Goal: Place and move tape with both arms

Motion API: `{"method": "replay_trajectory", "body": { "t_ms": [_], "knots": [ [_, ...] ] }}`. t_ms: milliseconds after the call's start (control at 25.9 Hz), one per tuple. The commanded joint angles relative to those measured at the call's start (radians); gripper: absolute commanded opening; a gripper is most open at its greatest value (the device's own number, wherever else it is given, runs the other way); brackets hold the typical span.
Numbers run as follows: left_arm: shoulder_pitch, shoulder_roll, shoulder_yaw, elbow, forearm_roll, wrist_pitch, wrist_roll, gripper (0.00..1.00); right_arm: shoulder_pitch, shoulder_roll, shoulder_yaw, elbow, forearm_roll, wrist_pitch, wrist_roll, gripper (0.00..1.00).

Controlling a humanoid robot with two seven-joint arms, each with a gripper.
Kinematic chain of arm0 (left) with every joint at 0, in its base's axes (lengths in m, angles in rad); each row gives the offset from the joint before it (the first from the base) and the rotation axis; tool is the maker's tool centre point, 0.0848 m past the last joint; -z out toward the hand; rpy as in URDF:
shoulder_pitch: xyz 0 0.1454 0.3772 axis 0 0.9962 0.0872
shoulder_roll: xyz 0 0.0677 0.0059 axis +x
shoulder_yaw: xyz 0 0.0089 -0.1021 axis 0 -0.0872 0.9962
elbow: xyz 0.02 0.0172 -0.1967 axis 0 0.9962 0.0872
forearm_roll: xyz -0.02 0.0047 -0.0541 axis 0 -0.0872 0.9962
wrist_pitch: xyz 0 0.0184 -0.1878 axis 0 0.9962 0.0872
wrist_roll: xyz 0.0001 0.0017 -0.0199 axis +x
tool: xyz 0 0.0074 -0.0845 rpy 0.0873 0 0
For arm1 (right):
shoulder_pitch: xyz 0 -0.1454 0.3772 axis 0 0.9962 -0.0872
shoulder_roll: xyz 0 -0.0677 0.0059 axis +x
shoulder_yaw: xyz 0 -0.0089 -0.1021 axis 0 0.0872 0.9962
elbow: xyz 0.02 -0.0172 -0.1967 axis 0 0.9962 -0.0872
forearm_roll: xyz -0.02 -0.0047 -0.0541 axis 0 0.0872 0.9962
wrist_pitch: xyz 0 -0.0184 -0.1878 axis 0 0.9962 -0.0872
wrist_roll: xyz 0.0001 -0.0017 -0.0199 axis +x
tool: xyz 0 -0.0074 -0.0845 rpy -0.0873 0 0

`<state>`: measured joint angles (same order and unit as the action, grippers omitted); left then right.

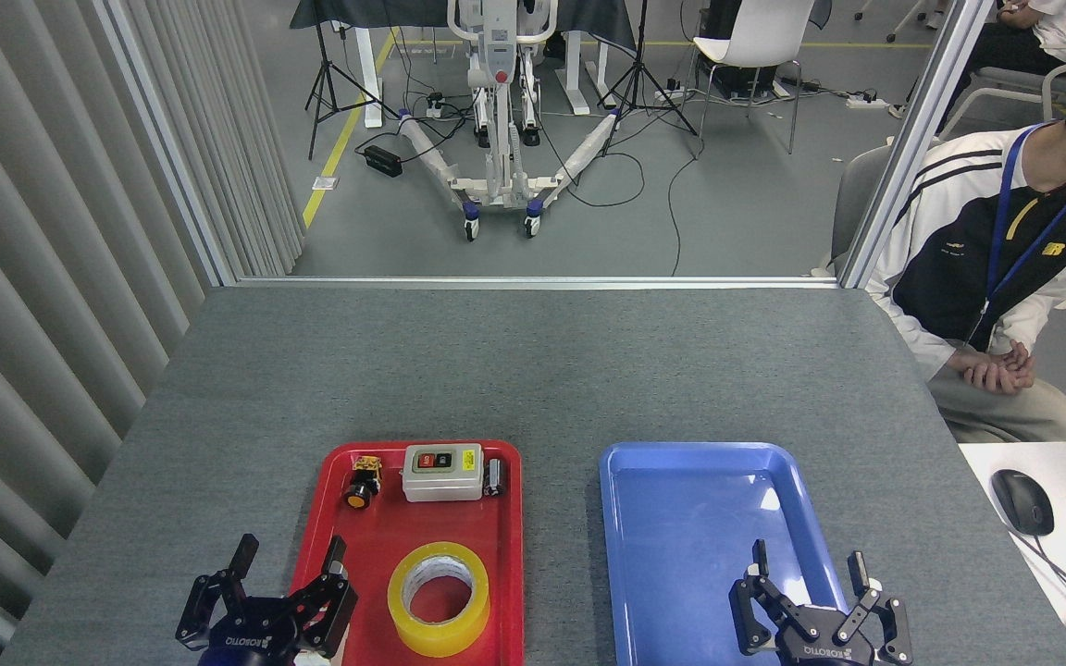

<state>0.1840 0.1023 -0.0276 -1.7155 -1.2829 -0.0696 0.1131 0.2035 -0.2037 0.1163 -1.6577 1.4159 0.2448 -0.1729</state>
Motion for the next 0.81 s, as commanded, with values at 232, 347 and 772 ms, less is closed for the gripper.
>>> {"method": "replay_trajectory", "body": {
  "t_ms": [232, 347, 772],
  "knots": [
    [0.0, -0.001, 0.0, -0.003, -0.003, 0.002, -0.004, 1.0, 0.0, 0.006, 0.0, 0.002, 0.008, 0.001, -0.011, 0.99],
    [0.0, -0.001, 0.0, -0.001, -0.003, 0.017, -0.004, 1.0, -0.001, 0.007, 0.0, 0.004, 0.008, -0.001, -0.011, 0.99],
    [-0.118, 0.066, -0.11, 0.008, 0.007, 0.068, -0.262, 1.0, 0.0, 0.01, 0.0, 0.006, 0.008, -0.001, -0.011, 0.99]
  ]
}}
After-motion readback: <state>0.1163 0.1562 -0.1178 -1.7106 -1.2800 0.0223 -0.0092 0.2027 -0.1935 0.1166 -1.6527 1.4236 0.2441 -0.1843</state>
